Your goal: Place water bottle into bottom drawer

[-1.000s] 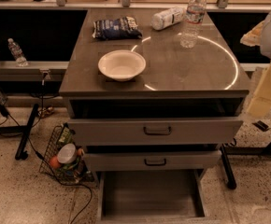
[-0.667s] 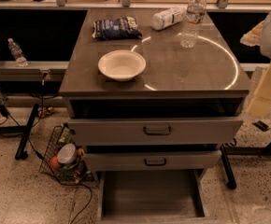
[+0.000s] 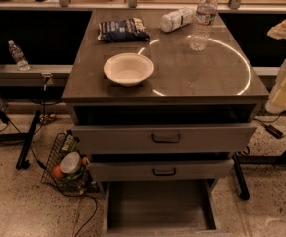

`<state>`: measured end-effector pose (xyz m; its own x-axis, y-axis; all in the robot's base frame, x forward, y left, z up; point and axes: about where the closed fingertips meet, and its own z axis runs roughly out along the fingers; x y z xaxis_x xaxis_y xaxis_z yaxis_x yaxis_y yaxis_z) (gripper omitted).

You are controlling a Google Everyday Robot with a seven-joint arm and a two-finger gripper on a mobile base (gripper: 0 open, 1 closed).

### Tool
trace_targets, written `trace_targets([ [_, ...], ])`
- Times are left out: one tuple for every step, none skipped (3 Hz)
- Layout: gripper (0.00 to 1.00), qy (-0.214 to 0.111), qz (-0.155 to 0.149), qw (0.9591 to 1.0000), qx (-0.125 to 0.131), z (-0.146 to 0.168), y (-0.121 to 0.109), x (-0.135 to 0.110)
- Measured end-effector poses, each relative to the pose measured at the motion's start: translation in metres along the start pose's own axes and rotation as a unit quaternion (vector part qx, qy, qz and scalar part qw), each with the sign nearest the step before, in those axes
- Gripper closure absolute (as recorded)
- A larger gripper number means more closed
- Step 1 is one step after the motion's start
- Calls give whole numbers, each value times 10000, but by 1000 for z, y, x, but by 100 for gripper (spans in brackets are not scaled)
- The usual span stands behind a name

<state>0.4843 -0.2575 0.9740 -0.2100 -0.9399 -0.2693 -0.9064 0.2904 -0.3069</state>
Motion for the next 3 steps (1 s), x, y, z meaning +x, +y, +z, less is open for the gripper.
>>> trace_targets([
  [0, -299, 89, 9991, 272, 26, -61, 29],
  [0, -650, 252, 9957, 610, 47, -118, 46],
  [0, -1140, 516, 9873, 980, 63, -162, 52],
])
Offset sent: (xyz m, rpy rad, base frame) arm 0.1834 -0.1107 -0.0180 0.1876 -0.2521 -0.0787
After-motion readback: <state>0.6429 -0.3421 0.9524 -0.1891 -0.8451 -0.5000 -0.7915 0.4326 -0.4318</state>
